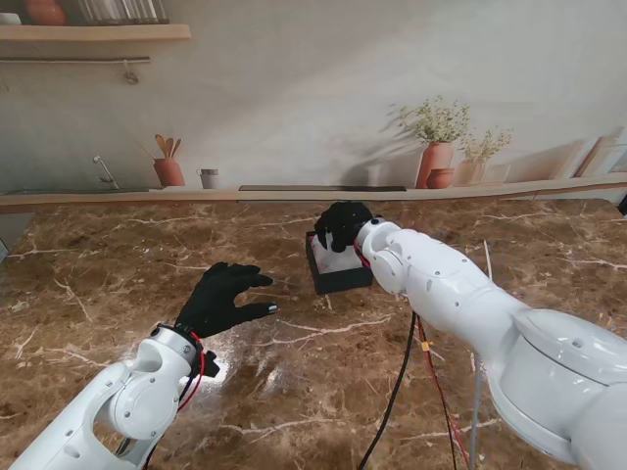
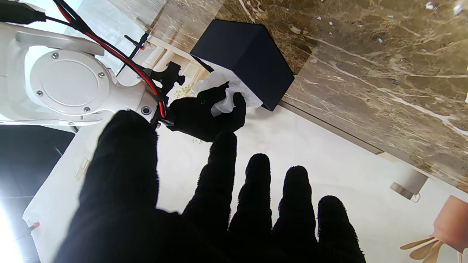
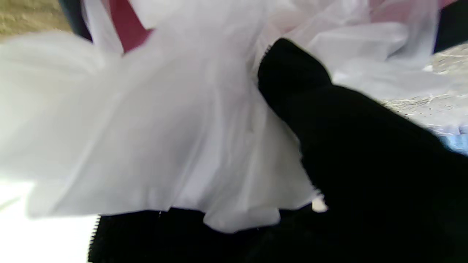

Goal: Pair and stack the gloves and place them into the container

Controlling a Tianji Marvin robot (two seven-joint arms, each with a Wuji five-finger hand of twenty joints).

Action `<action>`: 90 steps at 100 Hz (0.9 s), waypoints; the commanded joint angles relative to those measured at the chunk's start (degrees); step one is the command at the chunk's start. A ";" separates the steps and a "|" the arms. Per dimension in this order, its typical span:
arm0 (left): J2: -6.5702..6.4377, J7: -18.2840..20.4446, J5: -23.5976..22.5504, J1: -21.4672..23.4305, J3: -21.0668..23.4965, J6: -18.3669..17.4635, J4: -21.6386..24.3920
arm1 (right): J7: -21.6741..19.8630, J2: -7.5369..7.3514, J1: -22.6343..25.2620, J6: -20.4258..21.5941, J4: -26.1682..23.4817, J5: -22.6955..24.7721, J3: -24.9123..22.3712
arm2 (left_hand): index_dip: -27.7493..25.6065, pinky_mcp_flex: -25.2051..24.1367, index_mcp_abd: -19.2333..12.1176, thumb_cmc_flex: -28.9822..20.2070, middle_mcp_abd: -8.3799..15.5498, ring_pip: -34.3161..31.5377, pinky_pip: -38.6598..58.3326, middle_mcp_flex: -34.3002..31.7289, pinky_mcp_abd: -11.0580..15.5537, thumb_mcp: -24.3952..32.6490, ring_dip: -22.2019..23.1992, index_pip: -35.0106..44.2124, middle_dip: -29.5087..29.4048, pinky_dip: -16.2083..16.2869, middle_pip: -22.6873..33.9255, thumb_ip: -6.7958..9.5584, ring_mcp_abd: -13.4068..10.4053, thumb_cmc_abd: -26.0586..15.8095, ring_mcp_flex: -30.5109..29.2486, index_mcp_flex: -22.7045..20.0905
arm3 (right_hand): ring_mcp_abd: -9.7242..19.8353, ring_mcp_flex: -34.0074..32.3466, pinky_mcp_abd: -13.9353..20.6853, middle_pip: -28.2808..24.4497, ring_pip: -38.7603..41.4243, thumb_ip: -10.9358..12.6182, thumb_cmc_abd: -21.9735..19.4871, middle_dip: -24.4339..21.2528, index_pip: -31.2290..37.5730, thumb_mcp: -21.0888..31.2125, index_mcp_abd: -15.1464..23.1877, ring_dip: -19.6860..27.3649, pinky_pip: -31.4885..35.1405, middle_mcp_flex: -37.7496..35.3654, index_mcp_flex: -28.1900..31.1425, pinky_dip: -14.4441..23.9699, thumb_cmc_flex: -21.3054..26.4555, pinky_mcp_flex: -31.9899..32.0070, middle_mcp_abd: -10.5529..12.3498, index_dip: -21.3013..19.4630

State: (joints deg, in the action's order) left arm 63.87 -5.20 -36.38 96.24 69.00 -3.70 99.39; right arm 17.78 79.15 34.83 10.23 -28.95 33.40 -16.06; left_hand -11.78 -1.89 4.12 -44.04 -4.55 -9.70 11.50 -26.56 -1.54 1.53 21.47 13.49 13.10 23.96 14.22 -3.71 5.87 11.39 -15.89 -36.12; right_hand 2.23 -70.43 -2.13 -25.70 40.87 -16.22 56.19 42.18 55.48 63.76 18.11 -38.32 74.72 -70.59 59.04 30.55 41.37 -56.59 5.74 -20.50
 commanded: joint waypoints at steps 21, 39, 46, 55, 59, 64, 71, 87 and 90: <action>0.02 -0.09 -0.25 0.24 -0.13 0.20 -0.36 | -1.35 2.09 0.21 1.03 5.64 -2.10 1.00 | -0.47 -0.91 -0.22 -0.52 1.18 1.45 -1.58 2.27 2.41 -2.30 -0.65 0.20 -0.78 -0.30 -1.22 1.39 -2.66 -2.75 2.93 0.48 | -1.82 -0.53 2.57 1.98 -2.99 0.55 -3.46 -2.76 0.60 2.62 -1.62 2.26 -1.99 0.36 -2.25 -3.58 1.39 -1.25 -0.06 2.09; 0.03 -0.17 -0.23 0.00 -0.30 0.16 -0.64 | -1.27 4.10 -0.08 2.66 9.87 -4.09 1.81 | -0.53 -0.86 -0.29 -0.55 1.18 1.41 -1.97 2.21 2.47 -2.29 -0.58 0.26 -0.74 0.00 -1.15 1.39 -2.68 -2.74 2.92 0.43 | -2.09 -0.27 2.81 2.52 -3.75 0.72 -4.24 -3.38 0.45 2.93 -1.94 2.83 -2.42 0.60 -2.57 -4.35 1.15 -1.31 -0.17 2.51; 0.05 -0.25 -0.27 -0.02 -0.32 0.19 -0.70 | -1.62 4.83 -0.27 3.46 11.46 -4.83 2.18 | -0.56 -0.88 -0.27 -0.60 1.18 1.39 -2.09 2.13 2.40 -2.28 -0.55 0.32 -0.71 0.12 -1.08 1.39 -2.62 -2.67 2.89 0.39 | -1.91 0.55 2.47 3.02 -4.59 0.73 -4.73 -3.68 0.13 2.93 -2.49 3.11 -3.23 1.28 -3.29 -4.94 0.80 -0.29 -0.29 2.84; 0.06 -0.38 -0.33 0.03 -0.30 0.26 -0.74 | -2.77 5.33 -0.48 4.56 12.65 -5.64 2.40 | -0.57 -0.83 -0.45 -0.64 1.27 1.35 -2.19 2.05 2.45 -2.26 -0.52 0.38 -0.68 0.31 -1.02 1.38 -2.76 -2.71 2.82 0.38 | -2.01 1.78 2.05 3.71 -5.88 0.26 -4.37 -3.97 -0.67 2.26 -3.46 3.30 -4.30 2.36 -4.75 -5.60 -0.43 1.09 -0.63 3.38; 0.06 -0.36 -0.35 0.09 -0.27 0.35 -0.71 | -3.25 5.47 -0.53 5.15 13.01 -5.96 2.37 | -0.58 -0.83 -0.36 -0.72 1.29 1.34 -2.25 2.09 2.44 -2.24 -0.50 0.41 -0.68 0.39 -1.03 1.38 -2.67 -2.70 2.84 0.36 | -1.98 2.39 1.74 4.10 -6.70 -0.18 -4.01 -4.06 -1.20 1.69 -4.06 3.31 -4.91 3.06 -5.68 -5.90 -1.51 1.94 -0.82 3.68; 0.06 -0.34 -0.35 0.17 -0.25 0.46 -0.66 | -3.93 5.50 -0.59 5.85 13.20 -6.23 2.36 | -0.59 -0.82 -0.45 -0.79 1.25 1.32 -2.30 2.05 2.42 -2.23 -0.49 0.45 -0.68 0.47 -1.02 1.38 -2.66 -2.64 2.81 0.32 | -1.66 3.43 1.32 4.44 -8.79 -1.19 -3.38 -4.46 -2.28 1.00 -5.00 3.30 -6.02 4.64 -7.51 -6.33 -3.94 3.43 -1.16 4.08; 0.05 -0.27 -0.34 0.24 -0.23 0.61 -0.57 | -4.58 5.34 -0.62 6.37 13.05 -6.37 2.28 | -0.60 -0.84 -0.38 -0.88 1.24 1.30 -2.37 2.04 2.38 -2.21 -0.47 0.49 -0.67 0.57 -1.01 1.37 -2.62 -2.63 2.83 0.31 | -1.34 4.45 0.87 3.38 -10.84 -1.97 -2.88 -6.04 -4.84 1.14 -6.03 3.78 -7.13 6.69 -8.80 -6.32 -6.61 4.85 -1.21 3.92; 0.08 -0.46 -0.35 0.17 -0.22 0.49 -0.73 | -6.30 3.30 -0.40 6.31 9.74 -5.91 1.16 | -0.63 -0.78 -0.40 -1.09 1.29 1.25 -2.44 2.00 2.33 -2.14 -0.44 0.62 -0.66 0.82 -1.00 1.37 -2.67 -2.71 2.81 0.19 | -1.27 9.64 -0.49 2.84 -14.48 7.11 -5.54 -13.44 -24.61 2.23 -8.96 6.13 -11.01 11.92 -8.47 -4.68 -15.34 10.36 -0.58 -7.49; 0.08 -0.44 -0.34 0.15 -0.21 0.44 -0.75 | -6.65 2.52 -0.27 6.10 8.38 -5.61 0.79 | -0.63 -0.78 -0.39 -1.13 1.27 1.27 -2.45 2.02 2.32 -2.15 -0.44 0.62 -0.67 0.86 -1.02 1.36 -2.65 -2.71 2.84 0.21 | -1.08 10.93 -1.31 3.53 -15.75 7.33 -5.74 -13.86 -26.53 1.36 -8.72 6.90 -11.67 12.79 -9.21 -4.32 -16.33 11.99 -0.18 -8.90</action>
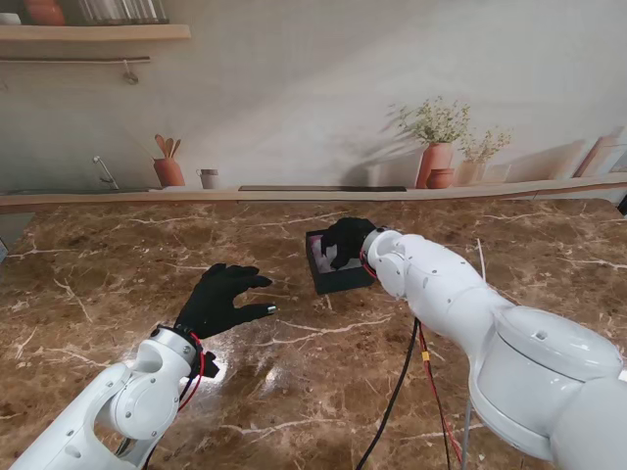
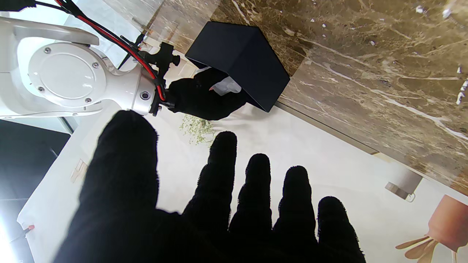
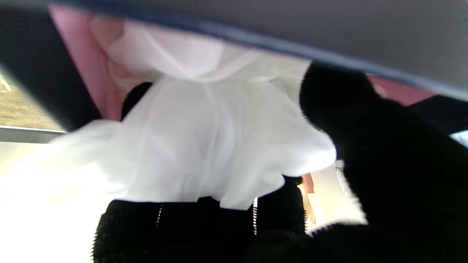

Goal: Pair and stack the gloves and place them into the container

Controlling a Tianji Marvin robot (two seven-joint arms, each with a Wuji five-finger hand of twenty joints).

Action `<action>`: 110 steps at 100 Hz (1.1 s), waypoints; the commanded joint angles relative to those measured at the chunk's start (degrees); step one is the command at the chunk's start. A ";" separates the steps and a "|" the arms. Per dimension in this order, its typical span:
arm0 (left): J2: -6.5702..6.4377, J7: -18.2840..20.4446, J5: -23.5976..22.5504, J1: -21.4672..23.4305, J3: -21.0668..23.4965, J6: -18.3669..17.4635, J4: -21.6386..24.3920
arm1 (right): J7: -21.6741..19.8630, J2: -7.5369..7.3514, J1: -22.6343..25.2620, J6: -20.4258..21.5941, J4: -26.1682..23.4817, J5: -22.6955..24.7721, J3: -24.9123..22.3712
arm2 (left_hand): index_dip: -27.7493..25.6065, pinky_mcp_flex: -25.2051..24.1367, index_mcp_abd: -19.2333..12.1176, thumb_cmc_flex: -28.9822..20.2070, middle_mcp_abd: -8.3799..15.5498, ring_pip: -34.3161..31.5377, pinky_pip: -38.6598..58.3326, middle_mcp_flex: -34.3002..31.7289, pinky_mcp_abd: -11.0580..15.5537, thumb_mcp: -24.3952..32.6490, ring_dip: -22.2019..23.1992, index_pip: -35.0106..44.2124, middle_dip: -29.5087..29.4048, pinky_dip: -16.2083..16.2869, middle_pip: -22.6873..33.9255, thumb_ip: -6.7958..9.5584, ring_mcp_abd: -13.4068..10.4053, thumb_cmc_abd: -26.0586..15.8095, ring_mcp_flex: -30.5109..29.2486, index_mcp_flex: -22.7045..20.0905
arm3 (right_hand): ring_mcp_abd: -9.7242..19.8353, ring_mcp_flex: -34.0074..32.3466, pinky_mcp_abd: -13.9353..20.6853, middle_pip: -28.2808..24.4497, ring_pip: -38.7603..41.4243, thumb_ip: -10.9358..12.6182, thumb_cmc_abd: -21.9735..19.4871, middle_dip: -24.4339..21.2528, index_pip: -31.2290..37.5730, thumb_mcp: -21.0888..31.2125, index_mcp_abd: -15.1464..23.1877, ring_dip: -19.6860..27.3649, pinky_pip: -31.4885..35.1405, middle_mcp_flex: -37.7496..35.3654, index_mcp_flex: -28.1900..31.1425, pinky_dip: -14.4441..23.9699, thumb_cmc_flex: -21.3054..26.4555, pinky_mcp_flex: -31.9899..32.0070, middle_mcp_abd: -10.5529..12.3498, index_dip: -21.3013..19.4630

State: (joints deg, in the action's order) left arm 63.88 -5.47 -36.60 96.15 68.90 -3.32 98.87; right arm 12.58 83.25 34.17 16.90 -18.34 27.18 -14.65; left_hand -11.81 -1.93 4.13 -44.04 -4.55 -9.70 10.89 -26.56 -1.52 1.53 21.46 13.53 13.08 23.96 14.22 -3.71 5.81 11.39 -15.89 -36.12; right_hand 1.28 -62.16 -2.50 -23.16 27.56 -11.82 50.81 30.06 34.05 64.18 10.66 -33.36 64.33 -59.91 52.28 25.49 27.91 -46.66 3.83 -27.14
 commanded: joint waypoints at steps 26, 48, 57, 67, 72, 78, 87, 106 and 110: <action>0.11 -0.45 -0.19 0.08 -0.13 -0.31 -0.51 | -3.85 -10.15 3.88 -5.68 -19.29 6.57 -7.71 | -0.59 -0.66 -0.47 -1.13 1.36 1.39 -1.68 2.06 1.86 -2.27 -0.51 0.55 -0.72 1.31 -1.14 1.34 -2.52 -2.57 2.88 0.30 | 0.04 7.54 -3.45 4.02 -5.52 2.27 0.06 -3.01 -9.51 -2.68 -0.33 3.35 -0.91 5.95 -6.45 2.84 -10.50 8.67 3.49 -2.47; 0.13 -0.67 -0.23 -0.24 -0.37 -0.70 -0.84 | -7.93 -14.17 6.47 -8.49 -28.14 10.34 -12.43 | -0.60 -0.79 -0.30 -1.16 1.32 1.55 -1.60 2.19 1.78 -2.26 -0.59 0.42 -0.78 1.52 -1.25 1.38 -2.58 -2.55 2.89 0.46 | -0.99 9.07 -3.53 6.03 -6.65 1.91 0.00 -3.98 -12.28 -4.29 -1.22 3.72 -0.63 8.26 -9.35 3.66 -13.71 9.85 3.19 -1.44; 0.15 -0.84 -0.27 -0.36 -0.39 -0.88 -0.99 | -8.28 -14.89 7.39 -9.04 -29.95 11.12 -14.08 | -0.60 -0.84 -0.35 -1.15 1.34 1.69 -1.73 2.15 1.90 -2.26 -0.64 0.36 -0.78 1.49 -1.26 1.38 -2.66 -2.57 3.11 0.49 | -1.51 9.45 -3.78 6.97 -7.32 1.76 -0.56 -4.57 -13.48 -4.34 -1.66 4.04 -0.95 9.32 -10.63 3.80 -14.96 10.29 2.99 -0.90; 0.15 -0.89 -0.39 -0.42 -0.36 -1.04 -1.07 | -6.23 -15.06 8.72 -9.26 -30.72 11.90 -16.29 | -0.62 -0.85 -0.43 -1.08 1.48 1.73 -1.88 2.16 1.96 -2.29 -0.66 0.36 -0.80 1.48 -1.28 1.37 -2.78 -2.54 3.17 0.41 | -1.86 8.58 -3.14 8.01 -7.68 1.75 -1.35 -5.63 -14.58 -4.67 -2.00 4.41 -1.15 9.89 -11.44 3.98 -15.37 9.58 2.50 -0.28; 0.15 -0.98 -0.44 -0.47 -0.35 -1.16 -1.16 | -4.64 -15.12 9.77 -9.72 -31.56 12.34 -17.94 | -0.64 -0.85 -0.42 -1.03 1.47 1.72 -1.92 2.14 1.95 -2.32 -0.66 0.40 -0.80 1.51 -1.27 1.36 -2.76 -2.52 3.11 0.31 | -1.78 7.66 -2.99 7.87 -7.17 1.80 -1.56 -5.76 -14.60 -4.72 -2.34 4.24 -0.78 9.46 -11.32 4.11 -15.12 8.72 2.13 -0.23; 0.15 -0.99 -0.49 -0.50 -0.34 -1.21 -1.21 | -3.75 -15.32 11.03 -10.46 -32.92 12.68 -19.88 | -0.66 -0.88 -0.50 -1.01 1.47 1.76 -1.99 2.15 1.97 -2.30 -0.68 0.41 -0.82 1.52 -1.30 1.36 -2.82 -2.57 3.14 0.31 | -1.43 6.06 -2.85 7.07 -4.97 1.91 -2.13 -5.92 -14.68 -5.11 -2.75 3.04 0.55 8.69 -11.60 4.63 -14.94 7.64 2.04 -0.08; 0.13 -0.89 -0.44 -0.49 -0.32 -1.21 -1.19 | -1.63 -15.33 12.62 -10.78 -34.21 13.03 -22.36 | -0.71 -0.86 -0.63 -0.92 1.48 1.70 -2.08 2.05 1.96 -2.32 -0.66 0.51 -0.80 1.54 -1.26 1.36 -2.79 -2.61 2.99 0.14 | -1.24 4.05 -2.91 5.79 -2.16 1.86 -1.90 -5.54 -13.97 -4.81 -3.00 1.28 2.84 7.28 -10.95 5.46 -14.99 5.99 1.70 -0.24; 0.13 -0.78 -0.28 -0.50 -0.34 -1.26 -1.23 | -1.63 -16.10 14.36 -10.63 -36.63 14.00 -25.00 | -0.87 -0.82 -0.78 -0.80 1.56 1.63 -2.12 1.94 1.88 -2.31 -0.61 0.81 -0.77 1.70 -1.21 1.34 -2.83 -2.71 2.89 -0.14 | -0.49 1.35 -2.72 3.08 2.32 1.92 -1.58 -3.58 -10.17 -4.27 -2.68 -1.39 6.62 3.41 -7.34 6.61 -14.07 4.57 1.77 -2.30; 0.13 -0.76 -0.25 -0.52 -0.35 -1.25 -1.22 | -2.86 -16.41 14.53 -10.62 -37.19 14.11 -25.14 | -0.90 -0.80 -0.77 -0.79 1.50 1.60 -2.12 1.90 1.85 -2.32 -0.60 0.87 -0.76 1.72 -1.19 1.34 -2.79 -2.66 2.86 -0.24 | -0.85 1.87 -2.89 4.11 1.27 1.98 -1.82 -4.00 -10.61 -4.49 -2.44 -0.81 6.26 3.83 -7.55 6.33 -14.08 4.88 1.73 -2.20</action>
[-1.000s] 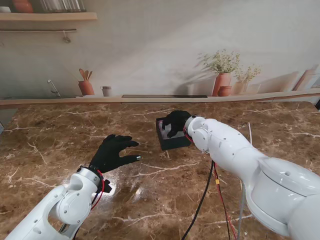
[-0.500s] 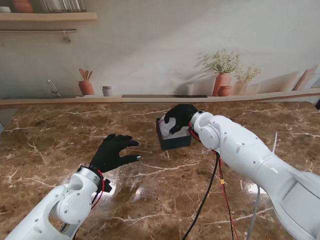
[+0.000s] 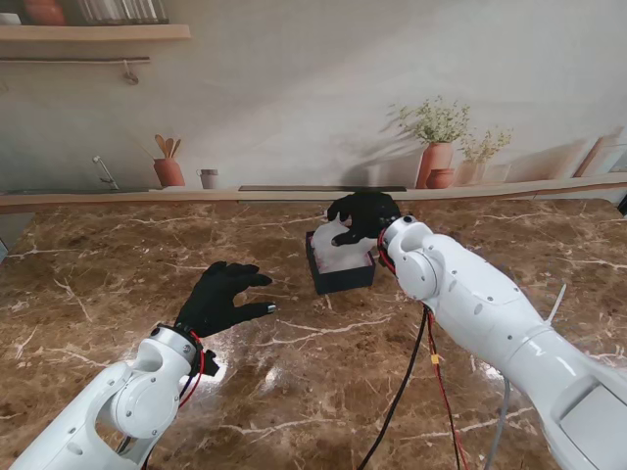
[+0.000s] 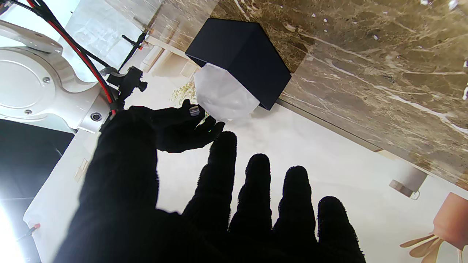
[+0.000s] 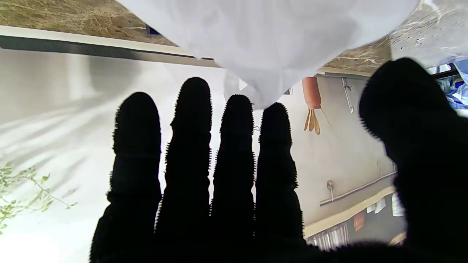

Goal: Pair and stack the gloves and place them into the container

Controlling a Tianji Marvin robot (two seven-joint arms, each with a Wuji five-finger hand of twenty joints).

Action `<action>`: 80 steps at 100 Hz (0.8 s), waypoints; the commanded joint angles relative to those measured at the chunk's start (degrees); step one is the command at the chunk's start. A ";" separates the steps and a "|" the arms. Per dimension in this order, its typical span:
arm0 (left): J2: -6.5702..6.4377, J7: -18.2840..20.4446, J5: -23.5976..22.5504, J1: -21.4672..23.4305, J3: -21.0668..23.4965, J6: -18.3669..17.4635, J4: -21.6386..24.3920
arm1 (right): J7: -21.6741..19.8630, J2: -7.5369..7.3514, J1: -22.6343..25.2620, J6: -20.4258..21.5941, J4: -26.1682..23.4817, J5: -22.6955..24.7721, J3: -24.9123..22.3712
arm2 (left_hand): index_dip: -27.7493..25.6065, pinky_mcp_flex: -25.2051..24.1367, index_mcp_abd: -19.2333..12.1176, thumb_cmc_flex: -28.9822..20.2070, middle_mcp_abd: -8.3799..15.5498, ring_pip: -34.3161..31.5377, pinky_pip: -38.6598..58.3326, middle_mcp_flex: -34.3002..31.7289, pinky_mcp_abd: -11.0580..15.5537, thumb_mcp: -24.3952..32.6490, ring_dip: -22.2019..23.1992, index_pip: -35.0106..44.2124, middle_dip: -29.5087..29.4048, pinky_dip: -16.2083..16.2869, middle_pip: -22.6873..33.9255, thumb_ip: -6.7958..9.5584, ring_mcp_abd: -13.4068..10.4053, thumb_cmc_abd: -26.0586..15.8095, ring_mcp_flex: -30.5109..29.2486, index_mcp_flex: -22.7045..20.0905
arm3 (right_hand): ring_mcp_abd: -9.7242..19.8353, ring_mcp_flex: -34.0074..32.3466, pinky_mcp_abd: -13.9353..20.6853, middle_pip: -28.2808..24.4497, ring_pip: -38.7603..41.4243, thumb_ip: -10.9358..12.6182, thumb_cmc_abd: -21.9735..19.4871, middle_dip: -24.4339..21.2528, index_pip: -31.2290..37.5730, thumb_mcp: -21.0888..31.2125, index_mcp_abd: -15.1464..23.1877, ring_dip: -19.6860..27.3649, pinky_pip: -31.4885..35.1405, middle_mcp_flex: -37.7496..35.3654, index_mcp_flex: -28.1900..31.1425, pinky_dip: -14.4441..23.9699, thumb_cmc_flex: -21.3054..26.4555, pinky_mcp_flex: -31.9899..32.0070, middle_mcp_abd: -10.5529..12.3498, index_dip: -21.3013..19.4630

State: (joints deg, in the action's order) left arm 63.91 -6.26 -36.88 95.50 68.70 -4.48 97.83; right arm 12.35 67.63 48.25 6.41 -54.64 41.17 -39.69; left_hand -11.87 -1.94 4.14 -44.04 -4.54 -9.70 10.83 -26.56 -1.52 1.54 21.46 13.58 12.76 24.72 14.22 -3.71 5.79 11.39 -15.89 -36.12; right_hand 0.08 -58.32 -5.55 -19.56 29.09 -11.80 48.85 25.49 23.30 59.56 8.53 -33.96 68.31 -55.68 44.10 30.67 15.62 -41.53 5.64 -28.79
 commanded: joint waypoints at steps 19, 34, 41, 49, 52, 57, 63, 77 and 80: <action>0.08 0.04 -0.01 0.01 -0.07 -0.39 -0.26 | -3.60 -0.86 1.11 -0.51 -1.26 -0.43 -0.63 | -0.97 -0.80 -1.07 -0.64 1.46 1.54 -2.08 1.85 1.78 -2.32 -0.55 1.06 -0.42 1.05 -1.15 1.34 -2.71 -2.83 2.84 -0.48 | -1.35 -4.05 -0.66 1.79 -2.31 2.20 -0.93 -0.87 0.32 -0.61 -0.02 1.48 2.12 -2.45 3.02 0.54 -1.86 -1.61 -1.37 -0.39; 0.02 0.27 -0.10 0.15 0.18 -0.45 -0.14 | 0.85 -0.16 2.24 -1.13 -1.16 -0.44 -2.20 | -1.11 -0.83 -1.34 -0.75 1.39 1.57 -2.11 1.92 1.73 -2.28 -0.56 1.35 -0.44 1.09 -1.21 1.34 -2.67 -2.89 2.90 -0.95 | -0.93 -8.83 -0.37 -0.13 0.06 2.57 0.75 -0.57 2.65 0.40 -1.05 1.24 4.05 -6.39 5.05 -0.40 0.87 -6.26 -2.40 -1.37; 0.00 0.38 -0.10 0.21 0.22 -0.43 -0.08 | 3.53 0.30 2.49 -1.55 -0.69 -0.10 -2.29 | -1.17 -0.84 -1.30 -0.76 1.40 1.56 -2.16 1.88 1.75 -2.29 -0.56 1.45 -0.44 1.09 -1.20 1.33 -2.69 -2.92 2.89 -1.13 | 0.15 -10.33 0.91 -5.81 2.57 2.31 2.89 4.23 6.22 2.17 -1.13 0.42 5.62 -6.54 4.90 -2.39 3.47 -8.36 -0.95 -4.58; 0.00 0.39 -0.02 0.20 0.18 -0.47 -0.09 | 4.30 0.23 2.62 -1.80 -0.69 0.87 -1.98 | -1.21 -0.87 -1.33 -0.74 1.30 1.62 -2.23 2.01 1.77 -2.31 -0.58 1.42 -0.48 1.08 -1.28 1.33 -2.74 -2.98 2.98 -1.05 | 1.94 -11.51 2.32 -11.34 6.64 1.79 6.83 10.62 9.63 4.65 0.46 -1.96 7.11 -5.51 5.05 -3.48 6.23 -10.47 0.75 -10.23; 0.01 0.38 0.01 0.17 0.13 -0.51 -0.12 | 4.40 0.25 2.66 -1.68 -0.60 0.91 -1.82 | -1.21 -0.90 -1.21 -0.79 1.39 1.64 -2.28 1.99 1.76 -2.29 -0.59 1.40 -0.48 1.07 -1.28 1.34 -2.75 -3.01 3.00 -1.02 | 2.16 -11.83 2.22 -12.13 7.60 1.60 7.87 11.47 10.24 5.28 0.96 -2.48 7.44 -5.88 5.77 -3.57 6.86 -10.99 0.86 -11.26; 0.01 0.39 0.01 0.11 0.04 -0.55 -0.18 | 5.04 0.39 2.62 -1.21 -0.07 0.88 -1.38 | -1.23 -0.88 -1.23 -0.79 1.37 1.69 -2.35 2.05 1.80 -2.29 -0.62 1.35 -0.50 1.06 -1.32 1.34 -2.76 -3.07 3.04 -0.99 | 2.38 -12.36 2.02 -12.67 9.10 1.36 8.76 12.05 10.94 5.76 1.60 -3.25 8.05 -6.43 6.72 -3.52 7.28 -11.90 1.20 -12.25; 0.00 0.42 0.07 0.08 -0.03 -0.62 -0.24 | 6.42 0.69 2.66 -0.56 0.69 0.81 -0.89 | -1.24 -0.89 -1.31 -0.74 1.37 1.70 -2.42 2.08 1.88 -2.31 -0.62 1.30 -0.51 1.06 -1.33 1.34 -2.78 -3.17 3.02 -0.93 | 2.91 -13.05 1.66 -13.32 12.23 1.13 9.75 12.64 12.06 6.31 2.65 -4.87 9.77 -7.71 8.59 -3.17 7.43 -13.17 1.56 -13.51; -0.01 0.50 0.15 0.14 0.00 -0.59 -0.19 | 6.70 1.06 2.74 0.85 1.33 0.21 0.40 | -1.27 -0.98 -1.23 -0.69 1.37 1.81 -2.60 2.13 1.73 -2.35 -0.68 1.22 -0.56 1.07 -1.43 1.34 -2.81 -3.30 3.08 -0.91 | 3.19 -17.10 1.50 -13.47 16.87 -7.50 13.58 14.90 19.36 5.42 5.62 -5.68 14.23 -13.11 12.12 -4.92 9.86 -18.03 1.43 -6.67; -0.03 0.61 0.18 0.15 0.03 -0.61 -0.15 | 6.62 1.12 2.59 0.90 1.57 0.18 0.86 | -1.29 -1.02 -1.27 -0.65 1.42 1.85 -2.68 2.14 1.74 -2.37 -0.70 1.21 -0.58 1.06 -1.46 1.33 -2.86 -3.33 3.11 -0.94 | 3.31 -17.06 1.62 -12.79 17.32 -7.16 13.83 14.46 19.00 5.80 5.38 -5.86 14.39 -13.21 12.23 -5.23 9.53 -18.35 1.37 -6.07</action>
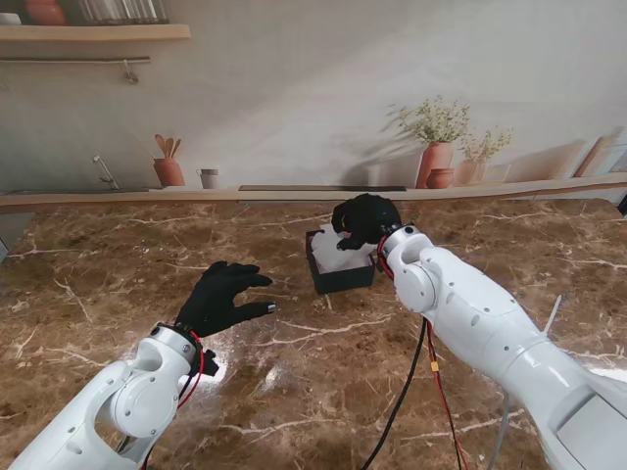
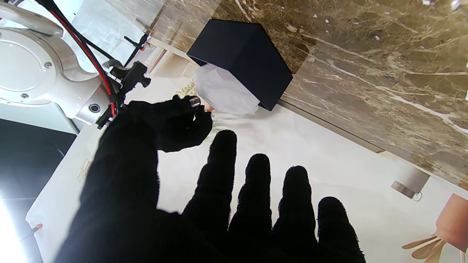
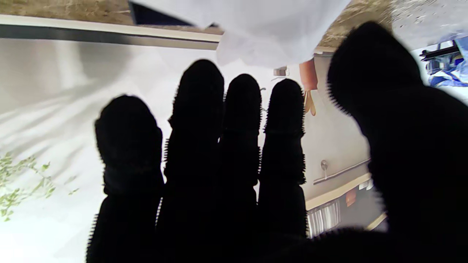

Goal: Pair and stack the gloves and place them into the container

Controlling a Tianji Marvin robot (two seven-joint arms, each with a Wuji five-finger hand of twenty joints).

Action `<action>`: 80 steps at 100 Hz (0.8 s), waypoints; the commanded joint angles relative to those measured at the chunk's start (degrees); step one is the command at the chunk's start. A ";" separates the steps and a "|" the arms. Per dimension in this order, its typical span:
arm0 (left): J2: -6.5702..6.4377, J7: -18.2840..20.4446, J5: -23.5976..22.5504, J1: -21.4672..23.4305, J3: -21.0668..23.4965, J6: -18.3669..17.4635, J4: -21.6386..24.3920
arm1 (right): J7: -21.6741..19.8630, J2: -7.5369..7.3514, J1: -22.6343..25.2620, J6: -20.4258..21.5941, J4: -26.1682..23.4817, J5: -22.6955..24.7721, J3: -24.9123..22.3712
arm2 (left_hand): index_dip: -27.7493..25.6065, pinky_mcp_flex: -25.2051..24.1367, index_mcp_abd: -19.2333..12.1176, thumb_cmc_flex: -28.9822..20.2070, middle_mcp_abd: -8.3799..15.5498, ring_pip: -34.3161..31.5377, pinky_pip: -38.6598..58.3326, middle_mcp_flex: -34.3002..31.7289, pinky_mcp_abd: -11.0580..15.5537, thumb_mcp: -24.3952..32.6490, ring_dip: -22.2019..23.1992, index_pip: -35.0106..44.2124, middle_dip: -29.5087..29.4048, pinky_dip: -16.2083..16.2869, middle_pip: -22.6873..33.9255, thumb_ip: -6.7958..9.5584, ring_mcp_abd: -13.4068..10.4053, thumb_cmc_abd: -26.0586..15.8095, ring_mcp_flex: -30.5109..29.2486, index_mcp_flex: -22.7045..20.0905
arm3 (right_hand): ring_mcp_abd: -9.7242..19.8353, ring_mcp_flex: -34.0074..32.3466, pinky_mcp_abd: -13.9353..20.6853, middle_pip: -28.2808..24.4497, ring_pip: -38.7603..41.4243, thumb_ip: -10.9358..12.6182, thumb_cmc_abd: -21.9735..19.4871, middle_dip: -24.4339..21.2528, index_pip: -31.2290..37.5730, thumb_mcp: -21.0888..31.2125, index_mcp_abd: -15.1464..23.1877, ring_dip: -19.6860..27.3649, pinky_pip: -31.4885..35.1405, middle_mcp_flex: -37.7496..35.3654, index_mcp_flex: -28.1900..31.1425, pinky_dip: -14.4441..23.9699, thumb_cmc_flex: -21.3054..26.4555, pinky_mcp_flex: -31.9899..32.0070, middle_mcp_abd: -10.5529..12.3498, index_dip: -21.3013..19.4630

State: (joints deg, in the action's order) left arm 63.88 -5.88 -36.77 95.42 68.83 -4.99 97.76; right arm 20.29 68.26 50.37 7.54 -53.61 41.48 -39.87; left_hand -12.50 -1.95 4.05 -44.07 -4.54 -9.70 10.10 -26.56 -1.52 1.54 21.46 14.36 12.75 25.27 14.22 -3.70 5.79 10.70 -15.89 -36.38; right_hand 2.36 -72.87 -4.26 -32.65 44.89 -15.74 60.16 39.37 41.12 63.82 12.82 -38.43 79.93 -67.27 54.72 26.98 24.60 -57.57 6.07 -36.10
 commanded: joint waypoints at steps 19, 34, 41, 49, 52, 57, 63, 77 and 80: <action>0.01 0.23 0.22 0.13 -0.12 -0.46 -0.21 | -0.74 1.96 -2.52 -0.69 4.96 -1.32 5.72 | -0.71 -1.04 -1.40 -0.47 1.48 1.96 -2.30 2.04 1.75 -2.43 -0.76 0.36 -0.60 0.55 -1.48 1.33 -2.95 -2.74 2.99 -0.65 | 0.46 -2.34 0.94 4.37 -2.04 -1.25 1.03 -1.49 -2.70 1.24 -0.24 -0.22 2.44 -1.34 1.23 -4.90 4.09 -2.96 0.03 6.26; -0.02 0.53 0.38 0.15 -0.08 -0.34 -0.13 | 2.32 4.80 -6.02 -2.60 11.35 -3.27 10.12 | -0.77 -1.04 -1.45 -0.40 1.48 2.04 -2.50 2.04 1.75 -2.45 -0.80 0.38 -0.62 0.63 -1.51 1.32 -3.00 -2.73 3.02 -0.71 | 0.00 -2.47 3.17 7.05 -2.11 -2.82 -3.63 -2.51 13.00 -0.35 2.30 2.68 2.72 -6.21 -0.78 -5.15 12.83 -4.39 -0.68 21.46; -0.03 0.62 0.46 0.13 -0.05 -0.29 -0.10 | 3.23 6.15 -7.43 -2.86 14.28 -4.40 11.93 | -0.80 -1.02 -1.44 -0.46 1.41 2.03 -2.58 1.94 1.75 -2.42 -0.79 0.44 -0.60 0.68 -1.47 1.33 -2.96 -2.68 2.95 -0.81 | -0.42 -2.52 3.99 7.69 -2.22 -1.81 -6.23 -4.10 13.50 0.93 1.97 4.09 3.05 -7.56 0.31 -4.94 13.79 -4.55 -1.01 22.65; -0.05 0.78 0.49 0.09 -0.01 -0.23 -0.08 | 3.08 7.31 -8.73 -2.64 16.71 -5.44 13.89 | -0.84 -1.01 -1.46 -0.51 1.38 2.02 -2.67 1.88 1.77 -2.40 -0.77 0.49 -0.59 0.73 -1.43 1.33 -2.91 -2.69 2.94 -0.89 | -0.87 -2.59 4.15 8.48 -2.82 -0.83 -8.61 -6.65 14.25 2.52 1.69 7.11 3.79 -9.19 1.65 -4.71 14.51 -4.82 -1.27 24.97; -0.06 0.86 0.52 0.08 0.00 -0.19 -0.07 | 2.95 7.71 -9.22 -2.28 17.64 -5.73 14.72 | -0.84 -0.99 -1.59 -0.52 1.39 2.00 -2.69 1.87 1.78 -2.39 -0.76 0.48 -0.57 0.75 -1.41 1.33 -2.90 -2.73 2.91 -0.83 | -0.81 -2.59 4.37 8.62 -2.74 -0.48 -9.47 -7.70 14.88 3.15 1.74 8.53 4.26 -9.91 2.45 -4.59 14.83 -4.93 -1.16 26.14; -0.05 0.91 0.62 0.08 0.00 -0.16 -0.06 | 2.64 8.31 -9.89 -1.60 18.90 -6.13 16.01 | -0.87 -0.99 -1.53 -0.50 1.30 1.96 -2.72 1.81 1.78 -2.42 -0.73 0.54 -0.55 0.79 -1.36 1.32 -2.85 -2.63 2.87 -0.94 | -0.86 -2.68 4.34 9.08 -3.34 -0.42 -9.74 -8.96 15.09 3.21 1.86 10.44 4.80 -10.38 2.72 -4.46 14.77 -5.08 -1.13 27.33; -0.05 0.90 0.63 0.11 0.01 -0.12 -0.06 | 1.69 8.76 -10.44 -1.36 19.74 -6.54 17.17 | -0.88 -0.97 -1.57 -0.42 1.34 1.91 -2.76 1.81 1.77 -2.45 -0.70 0.56 -0.53 0.84 -1.34 1.31 -2.89 -2.64 2.83 -0.90 | -0.83 -2.63 4.61 9.70 -4.15 -0.29 -10.23 -10.32 15.33 3.30 1.90 13.16 5.18 -10.59 2.78 -4.54 14.77 -5.24 -1.08 28.66; -0.04 0.91 0.72 0.29 0.07 0.04 0.05 | -1.30 10.07 -11.58 -1.43 22.20 -8.26 19.39 | -0.92 -0.94 -1.54 -0.56 1.32 1.85 -2.79 1.76 1.73 -2.38 -0.66 0.66 -0.50 0.96 -1.29 1.32 -2.89 -2.58 2.82 -0.98 | -0.81 -2.54 4.56 10.98 -6.24 -0.13 -11.09 -12.35 15.39 3.20 1.79 17.33 5.33 -10.60 2.65 -4.91 14.58 -5.21 -1.07 30.11; -0.05 0.95 0.71 0.34 0.11 0.06 0.09 | -2.00 10.33 -11.82 -1.55 22.71 -8.59 19.88 | -0.93 -0.94 -1.56 -0.63 1.30 1.82 -2.79 1.71 1.73 -2.35 -0.64 0.68 -0.49 0.98 -1.27 1.32 -2.85 -2.58 2.78 -1.01 | -0.81 -2.55 4.46 11.33 -6.93 -0.02 -11.47 -12.70 15.36 3.30 1.77 18.26 5.03 -10.40 2.47 -5.16 14.53 -5.14 -0.98 30.32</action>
State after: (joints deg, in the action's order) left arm 63.85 -5.02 -36.10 95.37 68.95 -5.20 97.79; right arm 19.94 77.69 38.66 6.44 -32.01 33.28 -20.42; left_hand -12.55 -1.97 3.96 -44.08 -4.53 -9.70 9.35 -26.56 -1.52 1.54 21.45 14.37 12.74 25.40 14.15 -3.70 5.79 10.70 -15.89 -36.38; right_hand 2.19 -72.92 -2.50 -22.37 39.33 -17.04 49.74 27.97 54.91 64.71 13.74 -22.37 82.78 -75.09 56.65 22.69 36.49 -60.81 5.58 -6.91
